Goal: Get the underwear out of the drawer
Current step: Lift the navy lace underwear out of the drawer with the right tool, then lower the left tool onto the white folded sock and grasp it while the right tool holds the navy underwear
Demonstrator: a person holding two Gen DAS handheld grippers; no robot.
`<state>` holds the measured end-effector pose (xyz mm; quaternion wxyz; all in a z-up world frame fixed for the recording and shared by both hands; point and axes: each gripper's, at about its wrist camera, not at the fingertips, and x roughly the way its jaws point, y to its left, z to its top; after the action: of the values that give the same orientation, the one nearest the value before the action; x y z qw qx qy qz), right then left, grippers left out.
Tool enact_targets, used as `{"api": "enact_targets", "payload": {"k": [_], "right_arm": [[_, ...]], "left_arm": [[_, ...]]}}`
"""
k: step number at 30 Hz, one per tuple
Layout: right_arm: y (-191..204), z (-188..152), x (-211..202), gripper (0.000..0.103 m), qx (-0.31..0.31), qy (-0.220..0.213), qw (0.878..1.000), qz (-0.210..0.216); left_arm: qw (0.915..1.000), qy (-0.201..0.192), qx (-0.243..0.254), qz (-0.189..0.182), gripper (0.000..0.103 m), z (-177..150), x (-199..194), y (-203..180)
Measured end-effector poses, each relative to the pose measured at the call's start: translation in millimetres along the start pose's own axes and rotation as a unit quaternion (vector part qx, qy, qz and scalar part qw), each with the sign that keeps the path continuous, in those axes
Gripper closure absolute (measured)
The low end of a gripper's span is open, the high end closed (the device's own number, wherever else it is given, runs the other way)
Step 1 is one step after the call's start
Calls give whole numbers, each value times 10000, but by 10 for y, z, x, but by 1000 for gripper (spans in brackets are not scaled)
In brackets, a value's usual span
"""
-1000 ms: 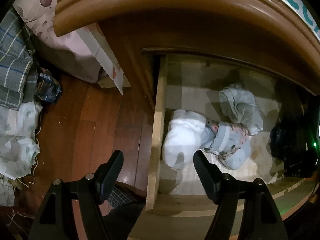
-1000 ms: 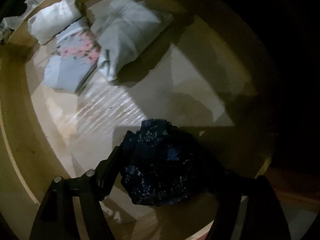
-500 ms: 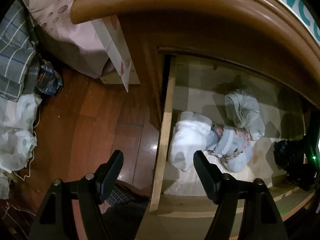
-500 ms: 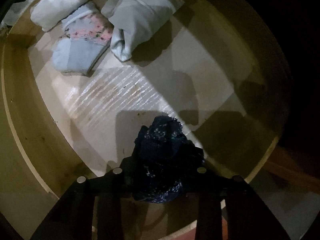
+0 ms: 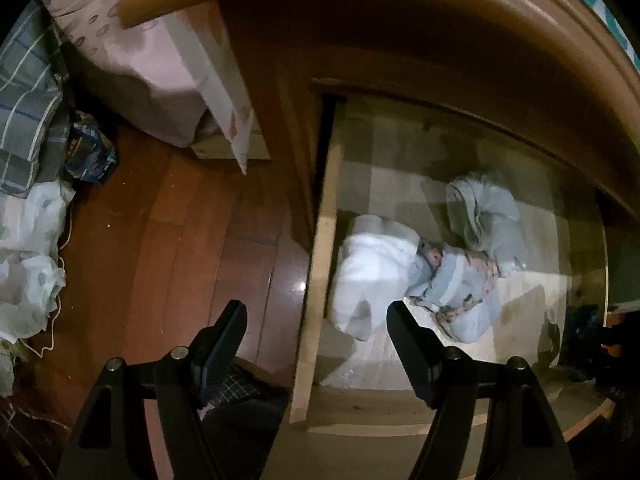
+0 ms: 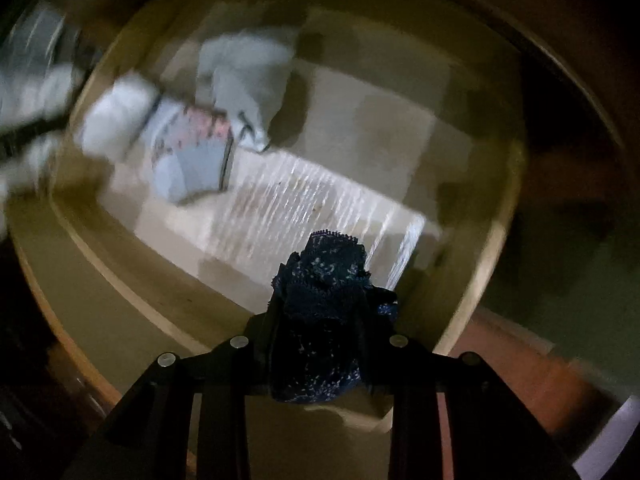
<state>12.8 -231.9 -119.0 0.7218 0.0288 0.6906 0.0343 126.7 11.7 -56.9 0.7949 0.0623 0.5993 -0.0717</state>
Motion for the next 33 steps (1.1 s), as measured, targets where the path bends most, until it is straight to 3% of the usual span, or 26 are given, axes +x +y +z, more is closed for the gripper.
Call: {"api": "enact_targets", "payload": {"k": [7,11,15,33], "right_arm": [[-44,-297,-250,75,1266,-690,9894,157],[-103,-430,-172,75,1407,-1114,9827,449],[-196,-507,-406,75,1369,-1427,9770,791],[-215,-484,-452,75,1252,-1421,9793,711]], "left_arm": [[9997,6,256,1,29,14,61,-149],[9991,44,423,-75,29,13,98,-219],[9982,103,581,-73,29,15,145,-306],[9954,688,635,204,29,206,559,-441]]}}
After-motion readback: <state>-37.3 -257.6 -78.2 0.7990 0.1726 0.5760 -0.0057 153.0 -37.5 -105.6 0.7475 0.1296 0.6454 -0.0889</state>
